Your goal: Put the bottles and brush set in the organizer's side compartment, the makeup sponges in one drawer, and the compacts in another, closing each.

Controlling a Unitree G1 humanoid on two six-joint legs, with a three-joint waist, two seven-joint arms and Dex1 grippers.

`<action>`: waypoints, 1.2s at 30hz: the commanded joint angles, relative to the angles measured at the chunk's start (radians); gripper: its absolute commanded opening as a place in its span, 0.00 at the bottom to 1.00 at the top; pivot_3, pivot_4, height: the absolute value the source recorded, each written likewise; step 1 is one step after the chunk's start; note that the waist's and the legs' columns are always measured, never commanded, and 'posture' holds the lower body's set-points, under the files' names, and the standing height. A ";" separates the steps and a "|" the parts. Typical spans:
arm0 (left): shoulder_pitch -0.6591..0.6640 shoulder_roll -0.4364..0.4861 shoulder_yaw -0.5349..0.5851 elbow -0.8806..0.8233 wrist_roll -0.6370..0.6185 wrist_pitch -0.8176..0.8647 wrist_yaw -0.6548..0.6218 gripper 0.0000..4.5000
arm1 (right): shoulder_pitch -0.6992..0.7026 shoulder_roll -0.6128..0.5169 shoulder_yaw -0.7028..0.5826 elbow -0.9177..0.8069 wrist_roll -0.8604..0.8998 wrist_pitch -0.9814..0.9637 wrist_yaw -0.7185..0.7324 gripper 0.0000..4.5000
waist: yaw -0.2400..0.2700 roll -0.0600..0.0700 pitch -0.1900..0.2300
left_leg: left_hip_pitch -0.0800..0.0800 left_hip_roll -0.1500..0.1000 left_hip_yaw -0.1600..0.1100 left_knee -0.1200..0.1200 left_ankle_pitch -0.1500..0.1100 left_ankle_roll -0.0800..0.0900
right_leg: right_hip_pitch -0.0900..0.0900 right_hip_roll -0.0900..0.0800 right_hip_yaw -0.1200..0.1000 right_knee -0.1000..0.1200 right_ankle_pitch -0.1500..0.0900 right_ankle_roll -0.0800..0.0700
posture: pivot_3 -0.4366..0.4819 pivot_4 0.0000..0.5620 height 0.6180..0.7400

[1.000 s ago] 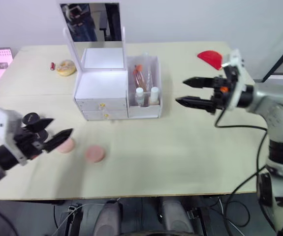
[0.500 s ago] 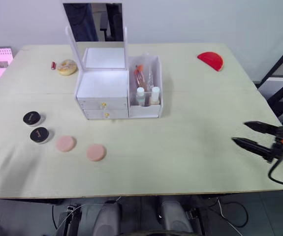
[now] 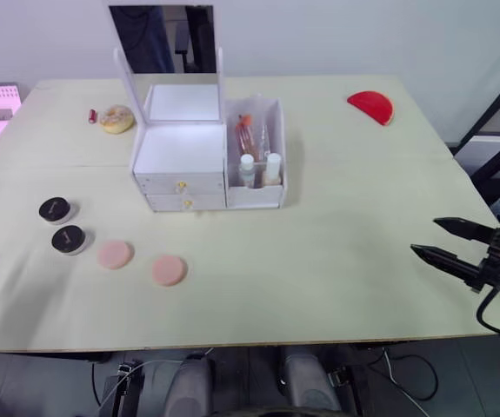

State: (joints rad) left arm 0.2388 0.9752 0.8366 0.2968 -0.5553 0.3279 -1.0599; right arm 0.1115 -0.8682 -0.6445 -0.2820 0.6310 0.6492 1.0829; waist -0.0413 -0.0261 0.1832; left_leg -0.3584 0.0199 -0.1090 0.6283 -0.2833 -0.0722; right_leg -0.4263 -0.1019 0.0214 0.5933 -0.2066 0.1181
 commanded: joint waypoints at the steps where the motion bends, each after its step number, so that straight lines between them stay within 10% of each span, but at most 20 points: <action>1: 0.009 -0.048 -0.021 -0.183 -0.038 0.049 0.040 1.00 | -0.049 0.001 0.037 -0.105 0.068 0.028 -0.046 0.99 | 0.000 0.001 0.000 | 0.000 0.000 0.000 0.000 0.000 0.000 | 0.000 0.000 0.000 0.000 0.000 0.000 | 0.48 0.27 1.00; 9: 0.058 -0.413 -0.265 -0.877 -0.113 0.217 0.448 1.00 | -0.286 0.001 0.290 -0.222 0.115 0.104 -0.170 0.99 | 0.004 -0.001 0.001 | 0.001 0.000 0.000 0.003 0.000 0.000 | 0.003 0.000 0.001 0.000 0.001 0.000 | 0.48 0.27 1.00; 13: 0.026 -0.613 -0.529 -1.083 0.046 0.231 0.733 1.00 | -0.458 0.029 0.462 -0.230 0.117 0.153 -0.200 0.99 | 0.019 0.001 -0.001 | 0.002 0.000 -0.003 0.003 0.000 0.000 | 0.004 0.003 0.001 0.002 0.004 -0.004 | 0.48 0.27 1.00; 20: -0.147 -0.779 -0.828 -1.005 0.323 0.170 0.963 1.00 | -0.600 0.130 0.638 -0.211 0.112 0.173 -0.201 0.99 | 0.038 0.001 -0.001 | 0.002 0.000 -0.005 0.004 0.001 0.001 | 0.006 0.004 0.001 0.002 0.004 -0.005 | 0.48 0.27 1.00; 36: -0.322 -0.881 -0.880 -0.756 0.464 0.046 1.033 1.00 | -0.639 0.168 0.616 -0.180 0.171 0.188 -0.213 0.99 | 0.031 0.001 -0.001 | 0.002 0.000 -0.005 0.004 0.001 0.001 | 0.007 0.004 0.001 0.001 0.004 -0.004 | 0.48 0.27 1.00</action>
State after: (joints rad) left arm -0.0641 0.0964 -0.0412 -0.4480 -0.0987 0.4103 -0.0206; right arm -0.5052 -0.7093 0.0125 -0.4375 0.7688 0.8362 0.8788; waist -0.0104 -0.0255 0.1817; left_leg -0.3566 0.0196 -0.1137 0.6325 -0.2827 -0.0716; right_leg -0.4198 -0.0977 0.0223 0.5943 -0.2029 0.1137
